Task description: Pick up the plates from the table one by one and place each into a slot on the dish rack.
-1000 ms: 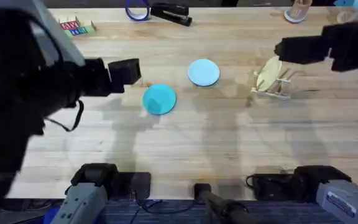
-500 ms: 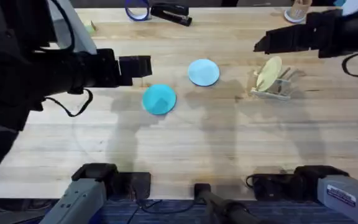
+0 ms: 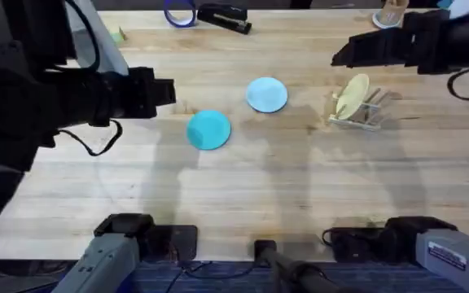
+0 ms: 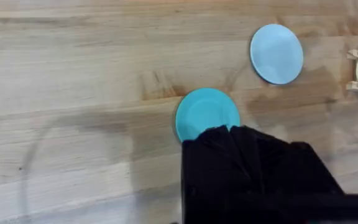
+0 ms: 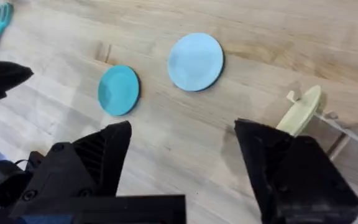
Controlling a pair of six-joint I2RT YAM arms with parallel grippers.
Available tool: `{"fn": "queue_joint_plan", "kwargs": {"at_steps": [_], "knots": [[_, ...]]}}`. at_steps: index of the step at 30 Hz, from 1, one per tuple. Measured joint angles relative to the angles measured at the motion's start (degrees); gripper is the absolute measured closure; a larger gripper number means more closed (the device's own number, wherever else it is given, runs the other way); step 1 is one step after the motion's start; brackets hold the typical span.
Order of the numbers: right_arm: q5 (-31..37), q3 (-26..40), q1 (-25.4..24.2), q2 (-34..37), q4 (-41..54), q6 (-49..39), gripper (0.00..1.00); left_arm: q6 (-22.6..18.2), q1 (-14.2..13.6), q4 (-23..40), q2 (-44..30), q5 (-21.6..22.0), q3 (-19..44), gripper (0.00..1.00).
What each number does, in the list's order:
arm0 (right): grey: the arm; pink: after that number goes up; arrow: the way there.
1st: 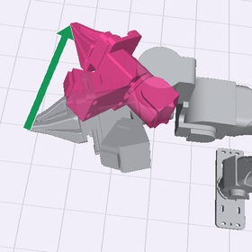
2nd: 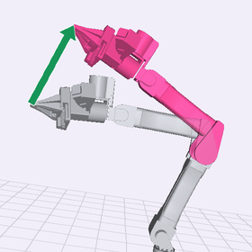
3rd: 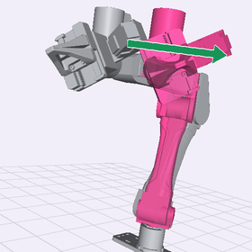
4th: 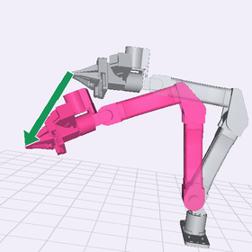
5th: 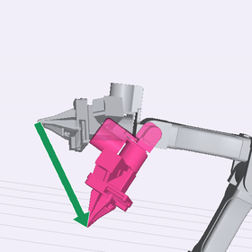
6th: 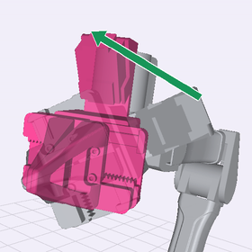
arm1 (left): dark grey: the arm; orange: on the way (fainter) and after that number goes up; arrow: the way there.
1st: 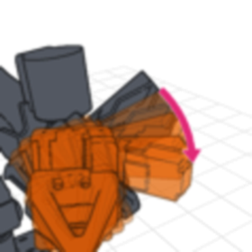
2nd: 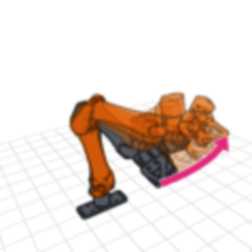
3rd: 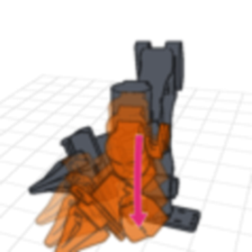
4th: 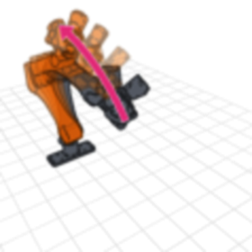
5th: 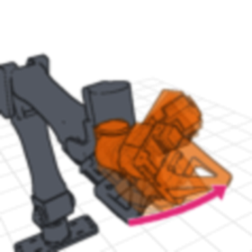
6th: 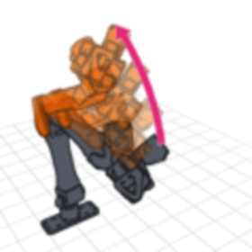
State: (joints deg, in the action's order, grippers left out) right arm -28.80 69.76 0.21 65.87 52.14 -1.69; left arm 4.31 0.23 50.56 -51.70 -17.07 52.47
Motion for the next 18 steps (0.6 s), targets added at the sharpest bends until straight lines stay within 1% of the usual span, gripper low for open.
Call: {"fn": "queue_joint_plan", "kwargs": {"at_steps": [7, 9, 18], "knots": [[0.0, 0.0, 0.0, 0.0, 0.0, 0.0, 0.006, -1.4, 0.0, 0.6, -2.2, 0.1, 0.0, 0.961], [0.0, 0.0, 0.0, 0.0, 0.0, 0.0, 0.006, -3.0, 0.0, 1.2, -3.7, -0.5, 0.0, 0.961], [0.0, 0.0, 0.0, 0.0, 0.0, 1.5, 0.006, -12.0, 0.0, 1.2, -10.0, -7.5, 0.0, 0.961]]}}
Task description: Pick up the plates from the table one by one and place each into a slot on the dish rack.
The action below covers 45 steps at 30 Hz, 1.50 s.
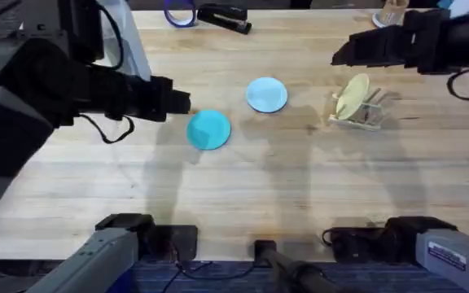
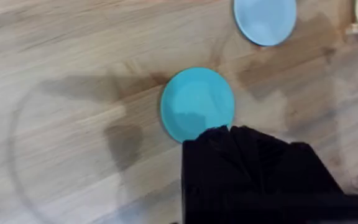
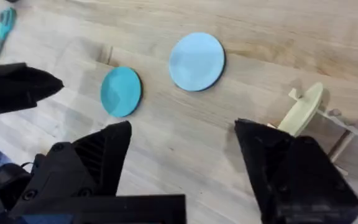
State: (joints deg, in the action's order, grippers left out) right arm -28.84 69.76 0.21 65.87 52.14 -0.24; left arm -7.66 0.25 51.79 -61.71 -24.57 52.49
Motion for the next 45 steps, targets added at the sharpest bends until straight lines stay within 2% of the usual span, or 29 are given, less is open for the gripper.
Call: {"fn": "queue_joint_plan", "kwargs": {"at_steps": [3, 5, 6, 8, 12, 14, 19, 25, 33, 45], "knots": [[-0.1, 0.0, 0.0, 0.0, 0.0, 0.5, 0.006, -3.2, 0.6, -0.1, -1.7, -3.8, 0.0, 0.961], [-0.2, 0.0, 0.0, 0.0, 0.0, 0.7, 0.006, -4.9, 2.4, -0.1, -2.7, -6.7, 0.0, 0.961], [-0.4, 0.0, 0.0, 0.0, 0.0, 0.9, 0.006, -7.4, 6.7, -0.1, -4.4, -12.1, 0.0, 0.962], [-0.4, 0.0, 0.0, 0.0, 0.0, 1.1, 0.006, -9.1, 10.1, -0.1, -5.7, -16.6, 0.0, 0.962], [-0.5, 0.0, 0.0, 0.0, 0.0, 1.1, 0.006, -12.5, 15.1, 1.4, -8.6, -24.0, 0.1, 0.962], [-0.6, 0.0, 0.0, 0.0, 0.0, 1.1, 0.006, -14.3, 16.3, 3.0, -10.7, -26.2, 0.1, 0.962], [-0.6, 0.0, 0.0, 0.0, 0.0, 1.1, 0.006, -18.1, 16.9, 5.4, -16.7, -29.0, 0.1, 0.962], [-0.6, 0.0, 0.0, 0.0, 0.0, 1.1, 0.006, -20.8, 16.9, 5.0, -22.5, -29.8, 0.1, 0.962], [-0.6, 0.0, 0.0, 0.0, 0.0, 1.3, 0.006, -21.9, 16.9, 2.0, -24.7, -29.9, 0.1, 0.961], [-0.7, 0.0, 0.0, 0.0, 0.0, 5.9, 0.006, -22.0, 16.9, 0.9, -26.5, -29.7, 0.1, 0.963]]}}
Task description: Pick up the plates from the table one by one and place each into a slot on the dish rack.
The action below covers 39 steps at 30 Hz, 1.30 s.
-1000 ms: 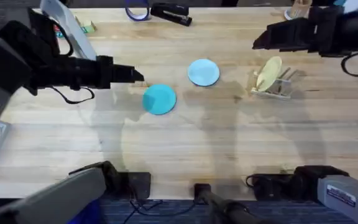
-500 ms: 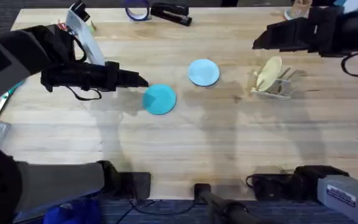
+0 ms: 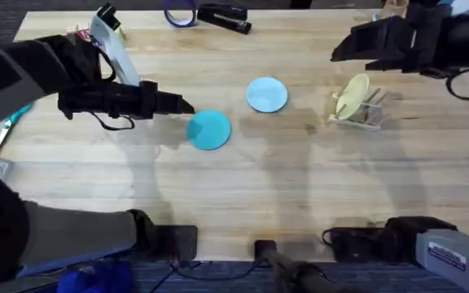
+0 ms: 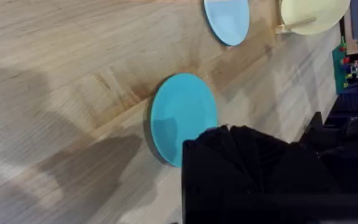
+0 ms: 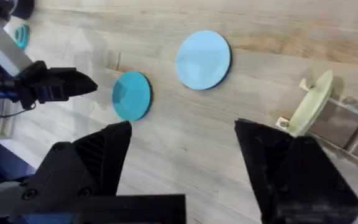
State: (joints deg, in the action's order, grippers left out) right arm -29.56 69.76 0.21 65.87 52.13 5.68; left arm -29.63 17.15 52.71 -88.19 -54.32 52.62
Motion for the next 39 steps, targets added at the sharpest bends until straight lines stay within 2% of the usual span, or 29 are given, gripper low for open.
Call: {"fn": "queue_joint_plan", "kwargs": {"at_steps": [12, 24, 39], "knots": [[0.0, 0.0, 0.0, 0.0, 0.0, 1.6, 0.006, -0.1, 0.0, 0.5, -0.8, 1.6, 0.1, 0.962], [-0.1, 0.0, 0.0, 0.0, 0.0, 1.6, 0.006, -0.2, 0.0, -1.5, -11.1, 1.7, 0.1, 0.962], [-0.1, 0.0, 0.0, 0.0, 0.0, 1.6, 0.006, -0.2, 0.0, -3.0, -18.2, 0.9, 0.8, 0.961]]}}
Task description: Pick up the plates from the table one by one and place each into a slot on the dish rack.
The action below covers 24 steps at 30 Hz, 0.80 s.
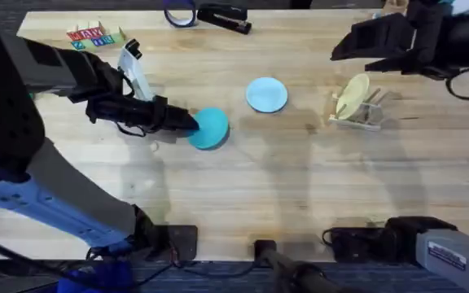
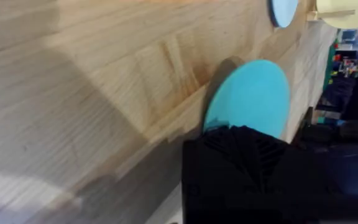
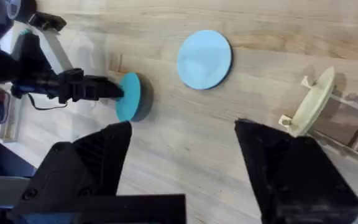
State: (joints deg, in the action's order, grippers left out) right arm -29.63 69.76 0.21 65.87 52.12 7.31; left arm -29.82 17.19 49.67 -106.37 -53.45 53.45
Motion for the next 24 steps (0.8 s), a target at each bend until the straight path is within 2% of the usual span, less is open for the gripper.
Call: {"fn": "queue_joint_plan", "kwargs": {"at_steps": [12, 19, 24], "knots": [[0.0, 0.0, 0.0, 0.0, 0.0, 0.2, 0.006, 0.0, 0.1, 0.0, -2.4, -2.7, 0.3, 0.961], [0.0, 0.0, 0.2, 0.0, 0.0, 7.3, 0.006, 0.0, 0.1, 0.0, -2.4, -2.7, 0.3, 0.961], [0.0, 0.2, 3.4, 2.3, 0.0, 9.1, 0.006, 0.0, 0.1, 0.0, -2.4, -2.7, 0.3, 0.961]]}}
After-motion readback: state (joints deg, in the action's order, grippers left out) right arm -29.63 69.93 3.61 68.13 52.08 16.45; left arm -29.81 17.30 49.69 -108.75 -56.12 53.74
